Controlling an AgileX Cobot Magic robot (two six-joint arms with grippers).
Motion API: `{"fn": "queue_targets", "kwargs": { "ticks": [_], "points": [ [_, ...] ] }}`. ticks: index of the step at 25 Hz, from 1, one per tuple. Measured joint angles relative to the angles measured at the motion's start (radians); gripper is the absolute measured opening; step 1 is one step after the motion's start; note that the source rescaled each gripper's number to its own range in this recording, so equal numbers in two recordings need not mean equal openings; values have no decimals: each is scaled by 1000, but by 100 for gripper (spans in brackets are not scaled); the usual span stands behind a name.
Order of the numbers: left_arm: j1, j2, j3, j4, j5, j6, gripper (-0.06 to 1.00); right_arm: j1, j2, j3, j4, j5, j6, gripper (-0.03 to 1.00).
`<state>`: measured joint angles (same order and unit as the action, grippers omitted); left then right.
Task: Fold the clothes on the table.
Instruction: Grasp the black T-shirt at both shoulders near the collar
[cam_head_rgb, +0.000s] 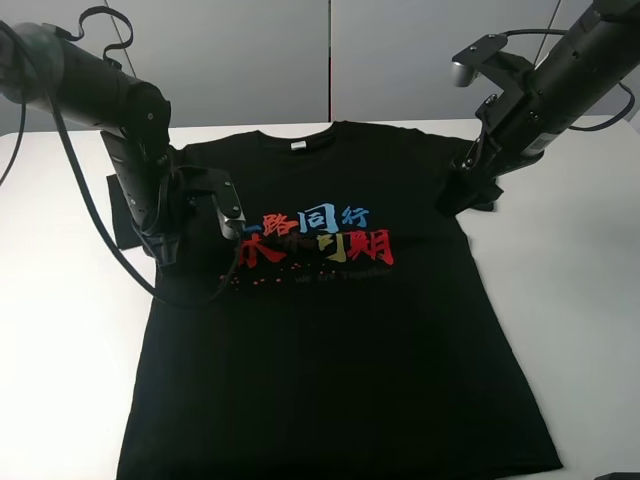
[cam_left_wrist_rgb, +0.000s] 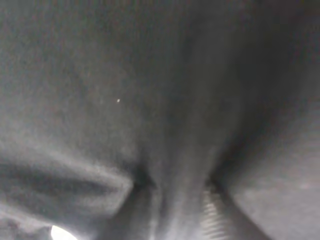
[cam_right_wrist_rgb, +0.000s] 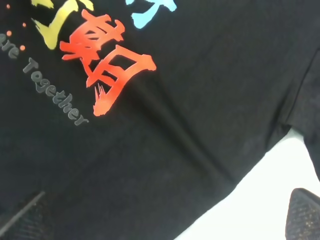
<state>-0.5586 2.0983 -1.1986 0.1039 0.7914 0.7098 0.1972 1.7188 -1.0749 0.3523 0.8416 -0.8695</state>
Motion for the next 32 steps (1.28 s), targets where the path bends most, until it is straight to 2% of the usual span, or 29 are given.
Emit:
{"fn": "queue_targets", "kwargs": {
  "ticks": [2,4,8,12,19,25,27,32],
  "points": [
    [0,0,0,0,6,0,5,0,0,0,0,0,-2,100],
    [0,0,0,0,6,0,1,0,0,0,0,0,-2,100],
    [0,0,0,0,6,7,0,16,0,0,-39,-1,-5,100],
    [0,0,0,0,6,7,0,77,7,-10,-121,-22,-5,100],
    [0,0,0,0,6,7,0,158,162,-150,-255,36,47,100],
    [0,0,0,0,6,5,0,186,266,-161,-297,50,-34,99],
    [0,0,0,0,6,5,0,186,290,-161,-315,50,-43,96],
    [0,0,0,0,6,5,0,186,353,-162,-327,50,-47,77]
  ]
}}
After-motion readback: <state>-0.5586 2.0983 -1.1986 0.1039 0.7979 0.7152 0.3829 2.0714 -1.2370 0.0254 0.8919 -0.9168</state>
